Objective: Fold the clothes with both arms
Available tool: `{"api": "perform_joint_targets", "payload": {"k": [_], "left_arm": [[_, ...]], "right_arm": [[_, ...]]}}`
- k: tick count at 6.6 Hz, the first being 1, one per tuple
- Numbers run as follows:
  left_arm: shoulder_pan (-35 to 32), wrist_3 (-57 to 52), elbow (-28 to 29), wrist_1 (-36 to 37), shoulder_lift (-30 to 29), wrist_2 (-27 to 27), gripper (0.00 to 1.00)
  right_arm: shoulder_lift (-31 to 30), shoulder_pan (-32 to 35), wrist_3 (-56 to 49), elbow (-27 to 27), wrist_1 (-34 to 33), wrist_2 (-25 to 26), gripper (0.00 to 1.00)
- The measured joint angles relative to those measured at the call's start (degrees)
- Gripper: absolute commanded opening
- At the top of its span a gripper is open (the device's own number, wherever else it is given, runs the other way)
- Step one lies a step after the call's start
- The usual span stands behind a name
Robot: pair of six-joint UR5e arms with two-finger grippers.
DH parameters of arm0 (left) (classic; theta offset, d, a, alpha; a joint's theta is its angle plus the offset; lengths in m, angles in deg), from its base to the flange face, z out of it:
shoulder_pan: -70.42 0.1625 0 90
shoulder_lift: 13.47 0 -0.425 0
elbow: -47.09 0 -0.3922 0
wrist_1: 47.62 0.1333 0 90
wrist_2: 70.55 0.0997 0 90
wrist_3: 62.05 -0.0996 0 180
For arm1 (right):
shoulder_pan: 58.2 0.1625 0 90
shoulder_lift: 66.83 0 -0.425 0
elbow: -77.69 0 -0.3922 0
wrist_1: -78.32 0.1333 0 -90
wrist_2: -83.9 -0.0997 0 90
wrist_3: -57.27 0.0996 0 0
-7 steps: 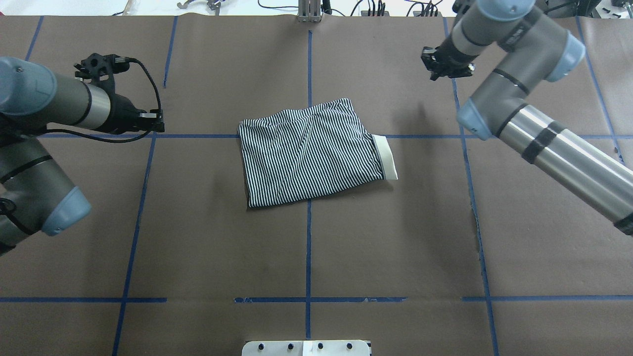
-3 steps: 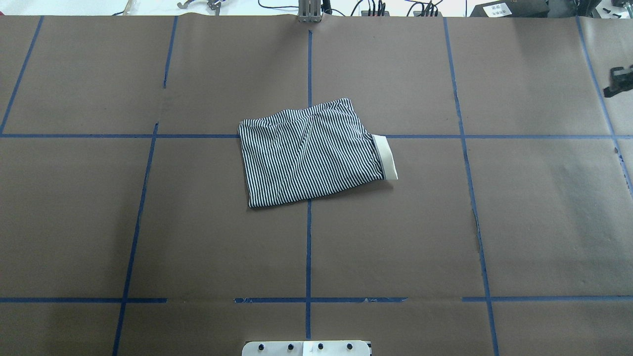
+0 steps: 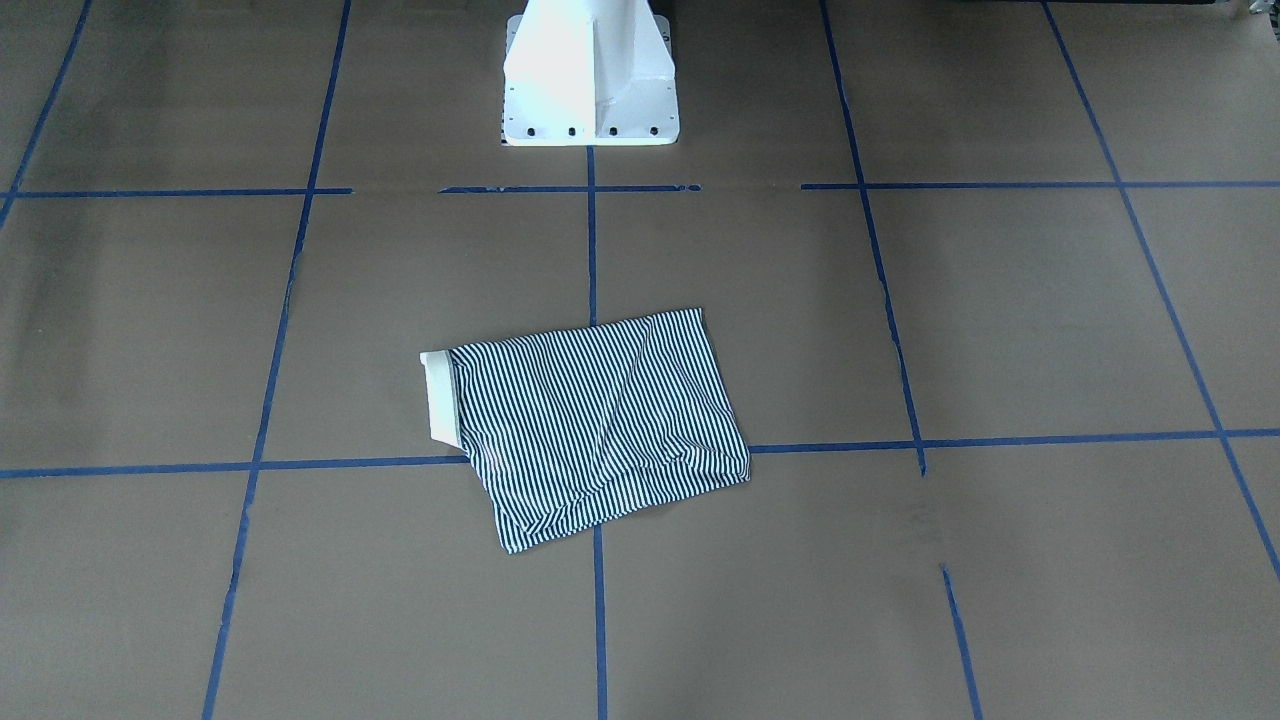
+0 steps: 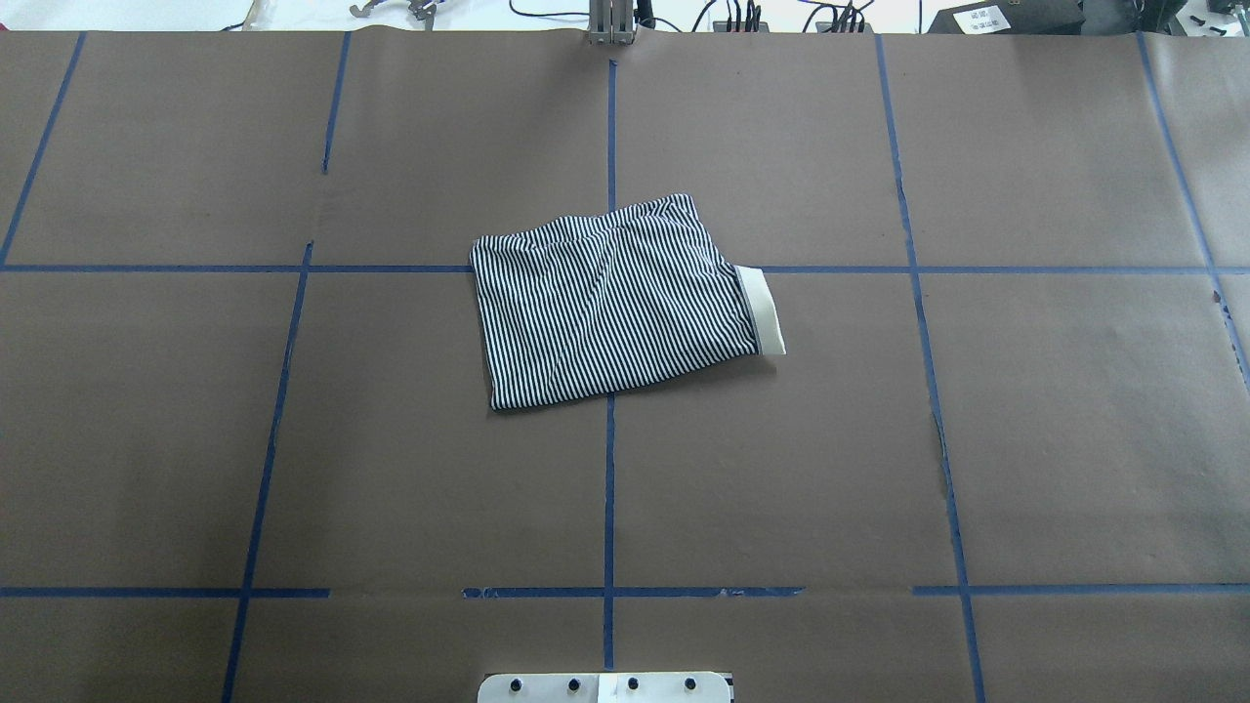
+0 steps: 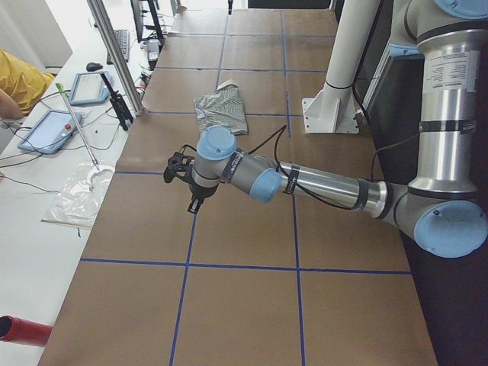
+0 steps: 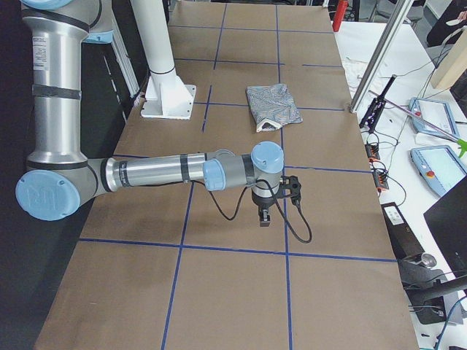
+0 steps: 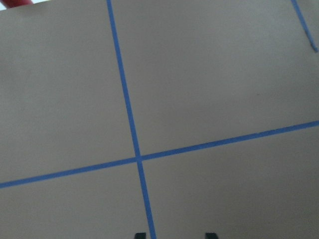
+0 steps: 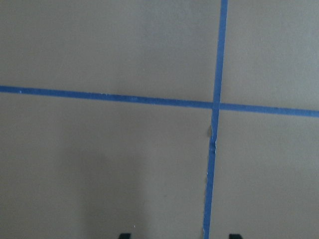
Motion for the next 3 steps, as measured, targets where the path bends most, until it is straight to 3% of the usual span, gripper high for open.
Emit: {"api": "perform_joint_targets", "payload": {"k": [3], "left_arm": [[0.0,-2.1,0.2,1.4,9.1,-0.3,1.00]], "right_arm": [[-3.6,-0.4,-4.4,-1.5,-1.2,0.1,1.00]]}}
